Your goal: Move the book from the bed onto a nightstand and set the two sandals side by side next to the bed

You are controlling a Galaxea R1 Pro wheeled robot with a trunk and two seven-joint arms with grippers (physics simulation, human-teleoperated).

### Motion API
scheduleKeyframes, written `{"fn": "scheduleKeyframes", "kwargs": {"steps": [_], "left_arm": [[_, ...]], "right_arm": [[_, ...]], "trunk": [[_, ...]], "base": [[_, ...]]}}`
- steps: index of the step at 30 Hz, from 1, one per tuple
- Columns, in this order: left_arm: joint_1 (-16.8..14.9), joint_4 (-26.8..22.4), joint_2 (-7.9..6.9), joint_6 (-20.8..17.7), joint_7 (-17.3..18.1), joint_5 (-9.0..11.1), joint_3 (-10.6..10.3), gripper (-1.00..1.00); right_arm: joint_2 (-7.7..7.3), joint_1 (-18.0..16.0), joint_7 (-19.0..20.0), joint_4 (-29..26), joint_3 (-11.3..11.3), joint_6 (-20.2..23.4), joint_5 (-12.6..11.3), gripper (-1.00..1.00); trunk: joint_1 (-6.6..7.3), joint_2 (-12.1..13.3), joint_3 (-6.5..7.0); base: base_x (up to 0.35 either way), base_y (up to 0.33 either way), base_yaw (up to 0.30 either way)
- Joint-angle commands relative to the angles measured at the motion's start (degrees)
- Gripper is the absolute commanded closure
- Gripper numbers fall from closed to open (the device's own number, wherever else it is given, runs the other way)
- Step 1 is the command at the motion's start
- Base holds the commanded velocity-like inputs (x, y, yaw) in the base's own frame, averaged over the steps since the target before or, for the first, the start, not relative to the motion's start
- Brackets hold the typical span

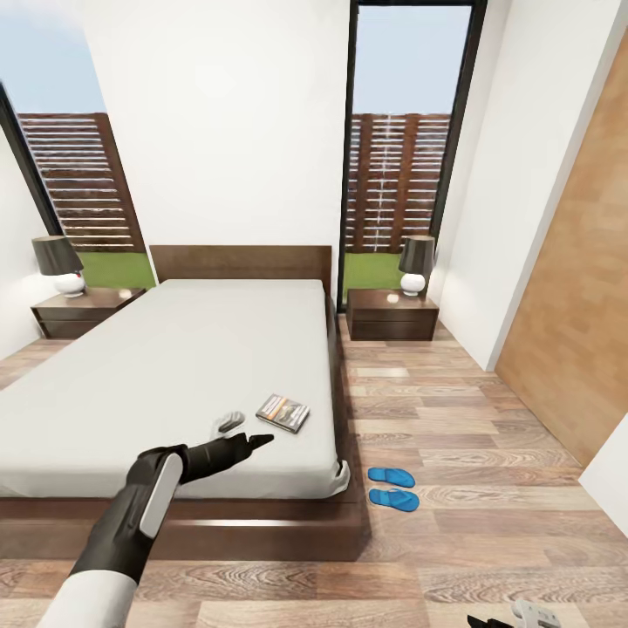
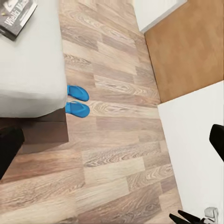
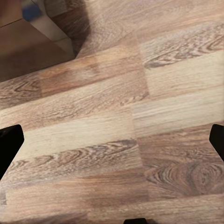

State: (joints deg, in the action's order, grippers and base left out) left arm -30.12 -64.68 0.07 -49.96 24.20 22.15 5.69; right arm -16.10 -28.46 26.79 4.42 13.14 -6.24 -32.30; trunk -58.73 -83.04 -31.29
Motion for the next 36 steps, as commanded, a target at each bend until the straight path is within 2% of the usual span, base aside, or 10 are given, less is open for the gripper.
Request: {"fn": "scheduleKeyframes", "kwargs": {"steps": [1, 7, 12, 18, 23, 36], "left_arm": [[-0.2, 0.1, -0.02, -0.8, 0.1, 0.0, 0.1, -1.0], [-0.4, 0.0, -0.15, -2.5, 0.1, 0.7, 0.3, -1.0], [-0.4, -0.1, -0.11, -2.8, 0.1, 1.7, 0.3, -1.0], [-0.4, -0.2, -0.07, -2.8, 0.1, 2.3, 0.3, -1.0], [-0.4, -0.2, -0.07, -2.8, 0.1, 2.4, 0.2, -1.0], [-0.4, -0.2, 0.02, -2.8, 0.1, 2.4, 0.2, -1.0]], "right_arm": [[0.02, -0.1, 0.4, 0.3, 0.5, -0.4, -0.4, -1.0], [0.02, -0.1, 0.4, 0.3, 0.5, -0.4, -0.4, -1.0], [0.02, -0.1, 0.4, 0.3, 0.5, -0.5, -0.5, -1.0], [0.02, -0.1, 0.4, 0.3, 0.4, -3.7, -0.5, -1.0], [0.02, -0.1, 0.4, 0.3, 0.4, -4.6, -0.5, -1.0], [0.02, -0.1, 0.4, 0.3, 0.4, -4.8, -0.5, -1.0]], "trunk": [[0.0, 0.0, -0.06], [0.0, 0.0, -0.06], [0.0, 0.0, -0.06], [0.0, 0.0, -0.06], [0.0, 0.0, -0.06], [0.0, 0.0, -0.06]], "base": [[0.0, 0.0, 0.0], [0.018, 0.0, 0.0], [0.231, 0.0, 0.0], [0.108, 0.0, 0.0], [0.079, 0.0, 0.0], [0.313, 0.0, 0.0]]}}
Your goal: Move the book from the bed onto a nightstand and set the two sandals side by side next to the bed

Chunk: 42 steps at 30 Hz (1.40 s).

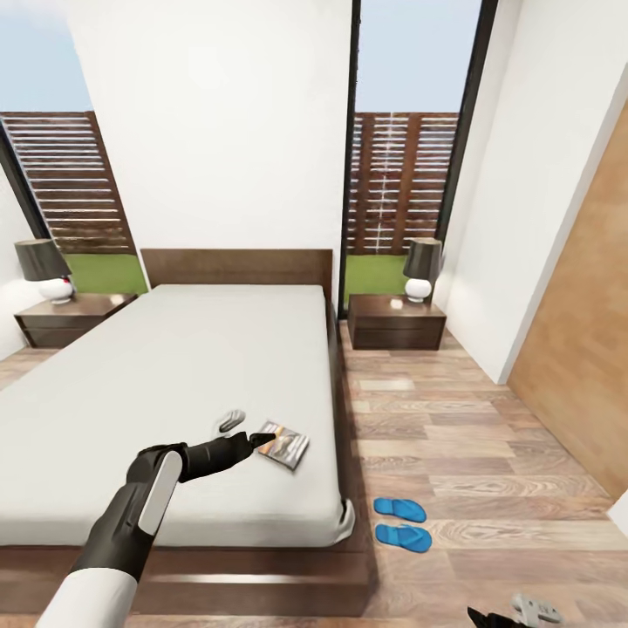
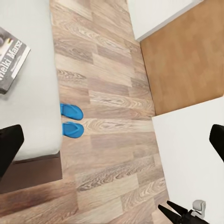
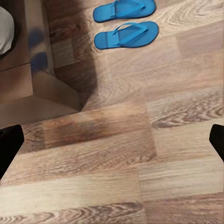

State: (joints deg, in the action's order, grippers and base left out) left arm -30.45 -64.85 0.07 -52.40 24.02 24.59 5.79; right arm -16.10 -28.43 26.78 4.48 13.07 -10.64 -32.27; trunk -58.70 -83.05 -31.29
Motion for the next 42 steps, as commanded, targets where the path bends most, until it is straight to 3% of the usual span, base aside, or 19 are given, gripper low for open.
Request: {"fn": "scheduleKeyframes", "kwargs": {"steps": [1, 18, 29, 42], "left_arm": [[0.0, 0.0, 0.02, -0.3, 0.3, -0.1, 0.1, -1.0], [0.0, 0.0, 0.03, -0.3, 0.3, 0.0, 0.0, -1.0], [0.0, 0.0, 0.08, -0.3, 0.3, 0.0, 0.1, -1.0], [0.0, 0.0, 0.1, -0.2, 0.2, -0.1, -0.1, -1.0]], "right_arm": [[0.02, -0.1, 0.4, 0.3, 0.5, -0.3, -0.5, -1.0], [0.03, -0.1, 0.4, 0.2, 0.5, -0.3, -0.5, -1.0], [0.09, -0.1, 0.4, 0.3, 0.5, -0.3, -0.5, -1.0], [0.1, -0.1, 0.4, 0.2, 0.5, -0.4, -0.5, -1.0]], "trunk": [[-0.03, 0.0, -0.06], [-0.03, 0.0, -0.06], [-0.03, 0.0, -0.06], [-0.03, 0.0, -0.06]], "base": [[0.334, 0.0, 0.0], [0.318, 0.0, 0.0], [0.029, 0.0, 0.001], [0.0, 0.0, 0.174]]}}
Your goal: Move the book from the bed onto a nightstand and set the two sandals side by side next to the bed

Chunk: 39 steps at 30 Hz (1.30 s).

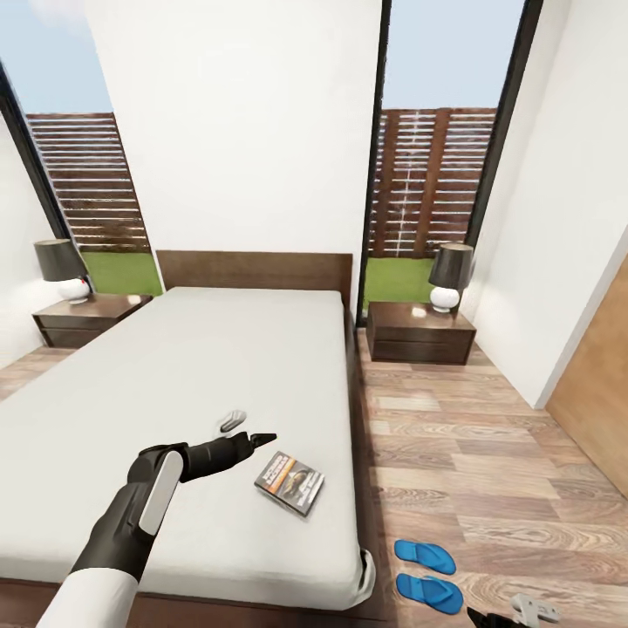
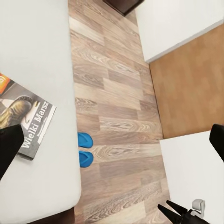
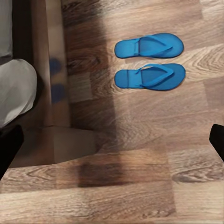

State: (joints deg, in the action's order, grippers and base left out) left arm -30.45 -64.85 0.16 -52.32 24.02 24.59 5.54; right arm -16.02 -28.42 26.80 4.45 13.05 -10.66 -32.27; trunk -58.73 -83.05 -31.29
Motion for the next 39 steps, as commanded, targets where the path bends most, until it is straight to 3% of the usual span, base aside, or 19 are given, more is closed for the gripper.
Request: {"fn": "scheduleKeyframes", "kwargs": {"steps": [1, 11, 14, 16, 19, 22, 25, 27, 28, 33, 34, 39], "left_arm": [[0.0, 0.1, 0.09, -0.3, 0.2, -0.1, 0.1, -1.0], [0.0, 0.0, 0.25, -0.2, -0.1, -0.3, 0.0, -1.0], [-0.2, 0.0, 0.99, -0.1, -1.3, -0.6, 0.0, -1.0], [-1.1, 0.1, 1.94, -0.1, -3.9, -0.8, 0.0, -1.0], [-6.9, 0.5, 3.78, -0.1, -13.4, -0.6, 0.0, -1.0], [-12.9, 3.9, 5.4, -0.1, -20.1, -0.4, -0.1, -1.0], [-16.3, 11.4, 5.94, 0.6, -21.7, 0.6, 0.0, -1.0], [-16.9, 15.1, 6.07, 2.2, -21.9, 1.8, 0.0, -1.0], [-17.4, 19.2, 6.2, 5.7, -22.1, 3.0, -0.1, -1.0], [-17.6, 22.2, 6.23, 8.2, -22.2, 3.5, -0.2, -1.0], [-17.6, 24.4, 6.32, 12.0, -22.2, 3.4, -1.0, -1.0], [-17.6, 25.1, 6.16, 13.0, -22.3, 3.4, -3.9, -1.0]], "right_arm": [[0.01, -0.1, 0.4, 0.3, 0.5, -0.4, -0.6, -1.0], [0.0, -0.1, 0.4, 0.3, 0.5, -0.4, -0.6, -1.0], [0.01, -0.1, 0.4, 0.3, 0.5, -0.4, -0.6, -1.0], [0.01, -0.1, 0.4, 0.3, 0.5, -0.4, -0.6, -1.0], [0.01, -0.1, 0.4, 0.3, 0.5, -0.4, -0.6, -1.0], [-0.01, -0.1, 0.4, 0.3, 0.5, -0.4, -0.6, -1.0], [-0.01, -0.1, 0.4, 0.3, 0.5, -0.4, -0.6, -1.0], [0.01, -0.1, 0.4, 0.3, 0.5, -0.4, -0.5, -1.0], [-0.01, -0.1, 0.4, 0.3, 0.5, -0.4, -0.6, -1.0], [0.02, -0.1, 0.4, 0.3, 0.5, -0.4, -0.6, -1.0], [-0.01, -0.1, 0.4, 0.2, 0.5, -0.4, -0.6, -1.0], [-0.02, -0.1, 0.5, 0.3, 0.5, -0.4, -0.7, -1.0]], "trunk": [[0.0, 0.0, -0.06], [0.0, 0.0, -0.06], [0.0, 0.0, -0.06], [0.0, 0.0, -0.06], [0.0, 0.0, -0.06], [0.0, 0.0, -0.06], [0.0, 0.0, -0.06], [0.0, 0.0, -0.06], [0.0, 0.0, -0.06], [0.0, 0.0, -0.06], [0.0, 0.0, -0.06], [0.0, 0.0, -0.06]], "base": [[0.0, 0.0, 0.003], [0.0, 0.0, 0.001], [0.0, 0.0, 0.0], [0.0, 0.0, 0.0], [0.0, 0.0, 0.0], [0.0, 0.0, 0.0], [0.0, 0.0, 0.0], [0.0, 0.0, 0.0], [0.0, 0.0, 0.0], [0.0, 0.0, 0.0], [0.0, 0.0, 0.0], [0.0, 0.0, 0.0]]}}
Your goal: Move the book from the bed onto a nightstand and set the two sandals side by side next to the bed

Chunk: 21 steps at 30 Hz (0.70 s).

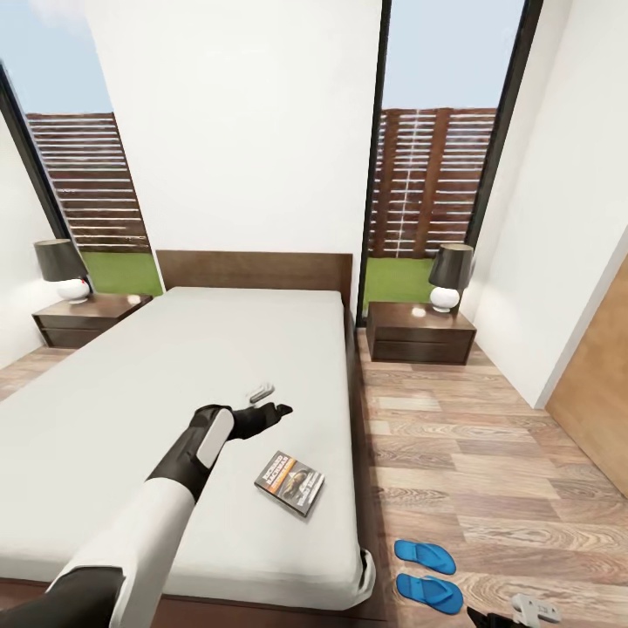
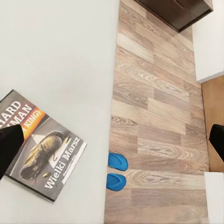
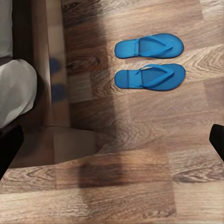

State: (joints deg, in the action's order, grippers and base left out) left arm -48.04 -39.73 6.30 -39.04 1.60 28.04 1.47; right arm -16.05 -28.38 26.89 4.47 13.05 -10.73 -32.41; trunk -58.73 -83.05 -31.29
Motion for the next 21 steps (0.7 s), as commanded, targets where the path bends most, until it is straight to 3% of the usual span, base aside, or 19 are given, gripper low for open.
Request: {"fn": "scheduleKeyframes", "kwargs": {"steps": [1, 21], "left_arm": [[0.0, 0.0, 0.06, -0.3, 0.1, -0.1, 0.0, -1.0], [0.0, 0.0, 0.21, -0.4, 0.2, 0.0, -0.3, -1.0]], "right_arm": [[0.03, -0.1, 0.4, 0.2, 0.5, -0.3, -0.5, -1.0], [0.03, -0.1, 0.4, 0.3, 0.5, -0.3, -0.4, -1.0]], "trunk": [[0.0, 0.0, -0.06], [0.0, 0.0, -0.06]], "base": [[0.0, 0.0, 0.0], [0.0, 0.0, 0.0]]}}
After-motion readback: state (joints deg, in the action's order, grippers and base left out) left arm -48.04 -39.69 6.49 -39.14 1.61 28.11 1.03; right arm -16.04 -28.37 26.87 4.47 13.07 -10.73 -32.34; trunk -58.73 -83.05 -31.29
